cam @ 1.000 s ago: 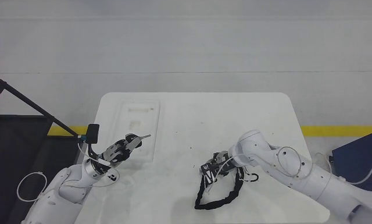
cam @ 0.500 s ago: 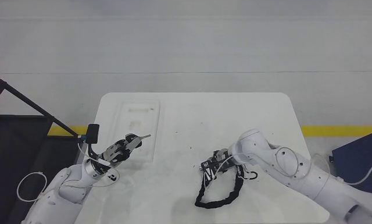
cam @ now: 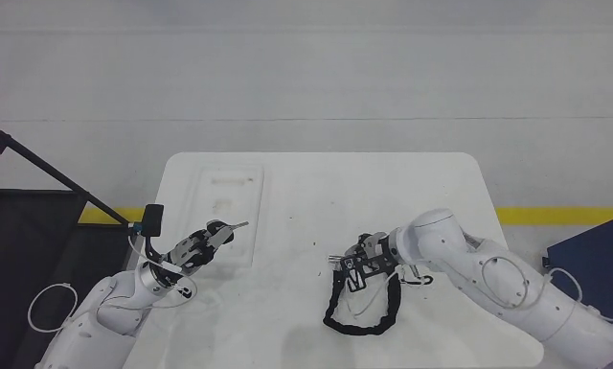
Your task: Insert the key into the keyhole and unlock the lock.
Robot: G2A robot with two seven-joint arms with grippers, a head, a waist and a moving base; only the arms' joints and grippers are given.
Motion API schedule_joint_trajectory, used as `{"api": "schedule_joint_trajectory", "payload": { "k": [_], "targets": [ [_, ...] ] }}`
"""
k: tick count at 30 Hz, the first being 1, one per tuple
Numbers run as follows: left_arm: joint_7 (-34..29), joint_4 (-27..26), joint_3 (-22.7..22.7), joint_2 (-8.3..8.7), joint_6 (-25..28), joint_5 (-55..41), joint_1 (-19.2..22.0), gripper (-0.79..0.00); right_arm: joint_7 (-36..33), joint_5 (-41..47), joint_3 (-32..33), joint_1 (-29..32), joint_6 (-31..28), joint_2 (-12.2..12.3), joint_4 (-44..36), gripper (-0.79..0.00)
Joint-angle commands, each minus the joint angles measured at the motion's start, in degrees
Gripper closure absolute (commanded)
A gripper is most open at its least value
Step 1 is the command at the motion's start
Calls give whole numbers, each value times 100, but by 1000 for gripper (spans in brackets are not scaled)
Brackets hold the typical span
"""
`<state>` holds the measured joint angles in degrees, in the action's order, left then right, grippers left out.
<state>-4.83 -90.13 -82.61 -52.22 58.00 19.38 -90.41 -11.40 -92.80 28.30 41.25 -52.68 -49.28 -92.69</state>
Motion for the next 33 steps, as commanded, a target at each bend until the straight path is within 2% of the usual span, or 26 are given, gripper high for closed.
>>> {"api": "schedule_joint_trajectory", "payload": {
  "k": [1, 10, 11, 12, 13, 27, 28, 31, 33],
  "targets": [
    [0, 0, 0, 0, 0, 0, 0, 0, -58, -91, 25, 84, 28, 18, -7, 0],
    [0, 0, 0, 0, 0, 0, 0, 0, -117, -108, 99, 165, 35, -62, 113, 0],
    [0, 0, 0, 0, 0, 0, 0, 0, -113, -101, 113, 168, 7, -68, 108, -142],
    [0, 0, 0, 0, 0, 0, 0, 0, -103, -89, 127, 173, -26, -72, 104, -366],
    [0, 0, 0, 0, 0, 0, 0, 0, -101, -75, 142, 182, -54, -76, 110, -785],
    [0, 0, 0, 0, 0, 0, 0, 0, -129, 19, 83, 90, -89, -338, 514, -785],
    [0, 0, 0, 0, 0, 0, 0, 0, -134, 15, 70, 74, -91, -363, 555, -720],
    [0, 0, 0, 0, 0, 0, 0, 0, -139, 28, 32, 27, -105, -439, 724, -391],
    [0, 0, 0, 0, 0, 0, 0, 0, -132, 38, 4, -5, -109, -492, 839, -363]
  ]
}}
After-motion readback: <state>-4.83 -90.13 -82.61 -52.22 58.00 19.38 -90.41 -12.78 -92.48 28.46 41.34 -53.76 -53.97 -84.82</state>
